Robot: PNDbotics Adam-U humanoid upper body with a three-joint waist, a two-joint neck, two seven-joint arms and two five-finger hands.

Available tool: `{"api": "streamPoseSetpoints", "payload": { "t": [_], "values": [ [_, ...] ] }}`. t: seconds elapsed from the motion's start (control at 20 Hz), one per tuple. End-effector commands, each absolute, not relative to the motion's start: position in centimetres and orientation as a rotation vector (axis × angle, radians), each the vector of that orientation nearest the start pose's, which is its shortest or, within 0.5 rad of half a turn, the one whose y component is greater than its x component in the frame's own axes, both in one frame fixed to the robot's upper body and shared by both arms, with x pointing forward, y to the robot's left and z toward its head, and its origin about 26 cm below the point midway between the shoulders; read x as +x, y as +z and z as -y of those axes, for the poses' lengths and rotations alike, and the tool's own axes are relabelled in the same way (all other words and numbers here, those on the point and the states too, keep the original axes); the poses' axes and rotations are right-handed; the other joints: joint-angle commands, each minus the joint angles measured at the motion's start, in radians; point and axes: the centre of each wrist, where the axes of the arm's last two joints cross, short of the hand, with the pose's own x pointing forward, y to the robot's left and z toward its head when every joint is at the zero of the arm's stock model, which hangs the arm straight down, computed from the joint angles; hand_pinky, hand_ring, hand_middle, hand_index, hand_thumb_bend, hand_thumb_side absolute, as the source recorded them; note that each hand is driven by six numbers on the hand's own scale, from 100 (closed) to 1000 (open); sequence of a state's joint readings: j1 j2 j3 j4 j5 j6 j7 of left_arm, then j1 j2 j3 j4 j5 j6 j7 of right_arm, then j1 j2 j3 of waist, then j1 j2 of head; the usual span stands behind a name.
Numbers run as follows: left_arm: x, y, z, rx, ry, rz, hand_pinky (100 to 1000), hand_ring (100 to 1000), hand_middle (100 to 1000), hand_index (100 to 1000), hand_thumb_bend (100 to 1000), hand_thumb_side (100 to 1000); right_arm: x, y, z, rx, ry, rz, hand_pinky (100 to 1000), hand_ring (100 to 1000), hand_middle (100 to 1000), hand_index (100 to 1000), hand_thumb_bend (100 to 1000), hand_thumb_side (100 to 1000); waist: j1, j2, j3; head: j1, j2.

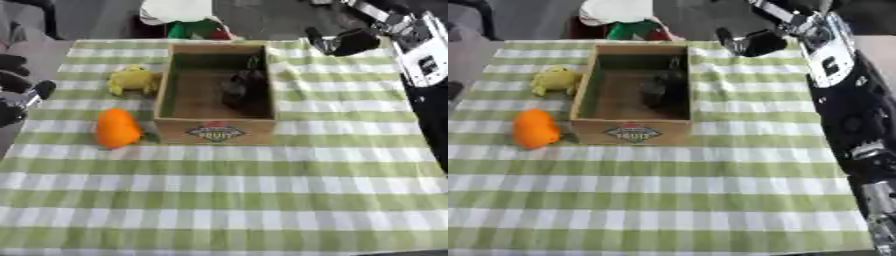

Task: Pick up objects on the table and place them in the box.

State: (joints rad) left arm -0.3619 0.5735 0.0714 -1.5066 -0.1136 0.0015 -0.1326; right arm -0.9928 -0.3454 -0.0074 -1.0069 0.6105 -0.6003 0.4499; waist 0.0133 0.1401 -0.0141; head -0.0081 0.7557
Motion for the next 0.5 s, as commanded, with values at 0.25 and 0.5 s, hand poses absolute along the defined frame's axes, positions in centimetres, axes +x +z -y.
{"api": "streamPoseSetpoints", "payload": {
  "t": [0.25,0.5],
  "values": [
    [37.5,15.8,-37.5,0.54,-0.957,1.661,655,595,586,732,541,280,47.9,25.3,24.3,-0.533,1.501,2.084,918,1000,817,917,100,233,0.005,-0.015,-0.018,0.02,0.006],
    [38.2,14.9,-35.7,0.44,-1.117,1.611,653,595,585,732,538,279,47.9,25.4,24.1,-0.533,1.488,2.095,918,1000,815,917,100,231,0.006,-0.016,-0.019,0.02,0.007]
  ]
}}
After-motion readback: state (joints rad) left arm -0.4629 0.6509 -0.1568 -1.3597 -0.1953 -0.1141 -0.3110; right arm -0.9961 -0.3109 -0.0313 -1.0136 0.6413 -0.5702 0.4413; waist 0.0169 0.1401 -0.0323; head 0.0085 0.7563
